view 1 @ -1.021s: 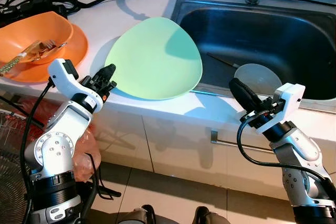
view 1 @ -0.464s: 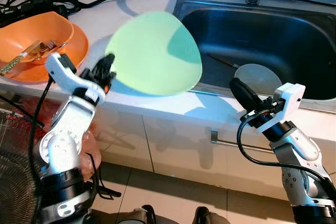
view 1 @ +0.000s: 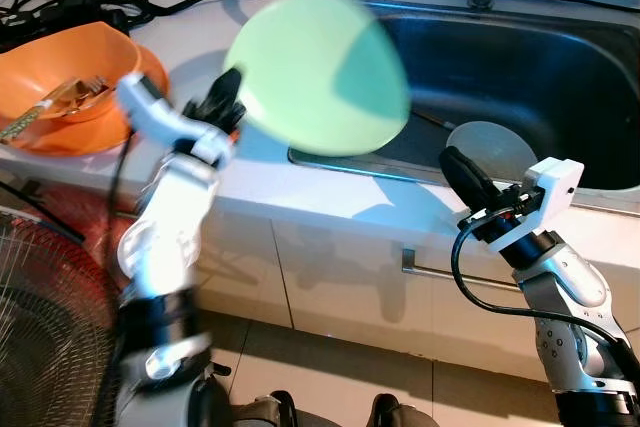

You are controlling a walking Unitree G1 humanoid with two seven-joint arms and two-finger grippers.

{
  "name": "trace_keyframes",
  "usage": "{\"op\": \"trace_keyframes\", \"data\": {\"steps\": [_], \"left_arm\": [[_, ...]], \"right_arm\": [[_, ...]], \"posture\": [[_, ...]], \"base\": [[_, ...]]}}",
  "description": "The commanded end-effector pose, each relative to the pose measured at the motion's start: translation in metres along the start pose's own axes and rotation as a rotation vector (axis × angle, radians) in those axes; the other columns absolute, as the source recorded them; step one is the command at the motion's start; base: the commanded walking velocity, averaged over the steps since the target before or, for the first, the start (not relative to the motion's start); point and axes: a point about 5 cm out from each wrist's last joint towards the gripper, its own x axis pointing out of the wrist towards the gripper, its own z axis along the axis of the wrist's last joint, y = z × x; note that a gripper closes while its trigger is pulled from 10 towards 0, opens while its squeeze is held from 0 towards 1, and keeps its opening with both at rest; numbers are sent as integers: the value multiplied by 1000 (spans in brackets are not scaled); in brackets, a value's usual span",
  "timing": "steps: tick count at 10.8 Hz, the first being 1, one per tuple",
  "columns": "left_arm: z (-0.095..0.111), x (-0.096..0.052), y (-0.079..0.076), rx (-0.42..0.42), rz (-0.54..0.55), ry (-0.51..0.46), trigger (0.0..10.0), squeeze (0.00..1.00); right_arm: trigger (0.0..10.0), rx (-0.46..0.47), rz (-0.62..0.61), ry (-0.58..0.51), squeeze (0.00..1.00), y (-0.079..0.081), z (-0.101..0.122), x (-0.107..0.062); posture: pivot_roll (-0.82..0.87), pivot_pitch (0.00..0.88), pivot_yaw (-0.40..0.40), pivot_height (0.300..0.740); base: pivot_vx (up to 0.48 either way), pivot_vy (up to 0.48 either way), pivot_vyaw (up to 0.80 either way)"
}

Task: Kitchen organization

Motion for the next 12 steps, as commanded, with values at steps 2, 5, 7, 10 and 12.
{"op": "trace_keyframes", "data": {"steps": [2, 5, 7, 10, 12], "left_arm": [[-11, 12, -23, 72, -140, 21, 10000, 0], [-33, 35, -52, 282, -216, -4, 10000, 0], [-40, 45, -67, 372, -255, -40, 10000, 0], [-50, 51, -74, 533, -309, -48, 10000, 0], [-73, 50, -72, 673, -352, 35, 10000, 0]], "right_arm": [[10000, 73, -17, 121, 0, 7, -30, -8], [10000, 71, -23, 115, 0, 7, -29, -8], [10000, 75, -28, 108, 0, 10, -30, -9], [10000, 76, -33, 107, 0, 12, -31, -9], [10000, 77, -34, 109, 0, 13, -31, -11]], "posture": [[25, 160, 93, 740], [1, 147, 102, 740], [-11, 142, 113, 740], [-18, 132, 121, 740], [-26, 134, 123, 740]], "base": [[0, 0, 0], [0, 0, 0], [0, 0, 0], [0, 0, 0], [0, 0, 0]]}}
